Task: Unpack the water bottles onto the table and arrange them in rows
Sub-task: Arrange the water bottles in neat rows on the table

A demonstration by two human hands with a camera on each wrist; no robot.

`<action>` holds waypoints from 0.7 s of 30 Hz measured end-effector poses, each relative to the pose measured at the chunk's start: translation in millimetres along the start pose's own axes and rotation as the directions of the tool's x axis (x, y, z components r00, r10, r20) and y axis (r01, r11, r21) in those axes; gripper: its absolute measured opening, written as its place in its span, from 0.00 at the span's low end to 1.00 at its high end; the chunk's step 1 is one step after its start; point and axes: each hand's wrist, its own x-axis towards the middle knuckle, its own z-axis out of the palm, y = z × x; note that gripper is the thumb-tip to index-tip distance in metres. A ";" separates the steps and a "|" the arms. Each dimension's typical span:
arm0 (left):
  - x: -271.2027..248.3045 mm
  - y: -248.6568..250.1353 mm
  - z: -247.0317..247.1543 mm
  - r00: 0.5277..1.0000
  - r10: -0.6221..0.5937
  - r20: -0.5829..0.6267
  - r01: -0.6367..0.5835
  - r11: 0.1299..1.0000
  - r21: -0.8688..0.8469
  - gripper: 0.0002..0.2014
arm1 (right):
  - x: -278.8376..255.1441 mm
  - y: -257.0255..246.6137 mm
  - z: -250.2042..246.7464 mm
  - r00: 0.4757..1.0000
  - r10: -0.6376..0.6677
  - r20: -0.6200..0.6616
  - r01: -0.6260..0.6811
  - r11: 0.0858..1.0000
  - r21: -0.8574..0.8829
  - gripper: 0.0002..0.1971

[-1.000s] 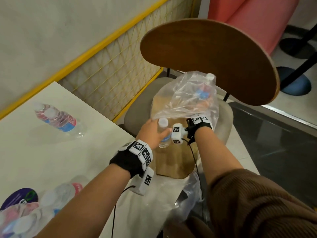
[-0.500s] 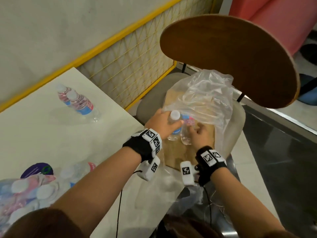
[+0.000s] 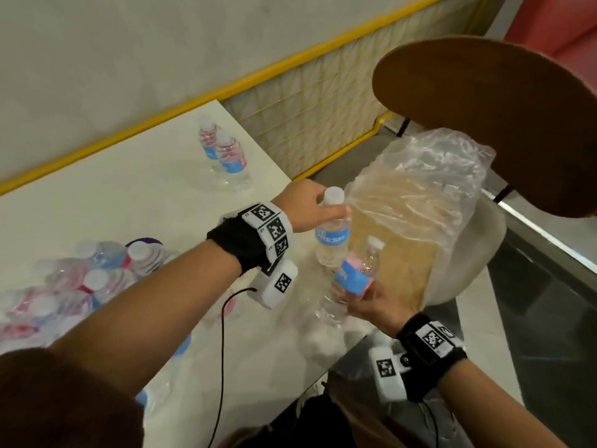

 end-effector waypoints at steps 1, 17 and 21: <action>-7.4 -3.7 -8.0 1.000 -0.020 -0.001 0.020 0.999 -0.041 0.28 | -2.7 0.7 10.6 0.999 -0.028 0.019 0.030 0.989 -0.145 0.34; -49.3 -59.8 -21.7 0.943 -0.233 0.237 0.129 0.914 0.385 0.19 | 45.3 14.1 122.6 0.952 -0.099 0.290 0.306 0.319 -0.897 0.36; -46.7 -60.1 -23.2 0.930 -0.238 0.280 0.115 0.912 0.395 0.21 | 50.3 -0.3 59.3 0.984 -0.154 0.088 0.109 0.136 -0.985 0.35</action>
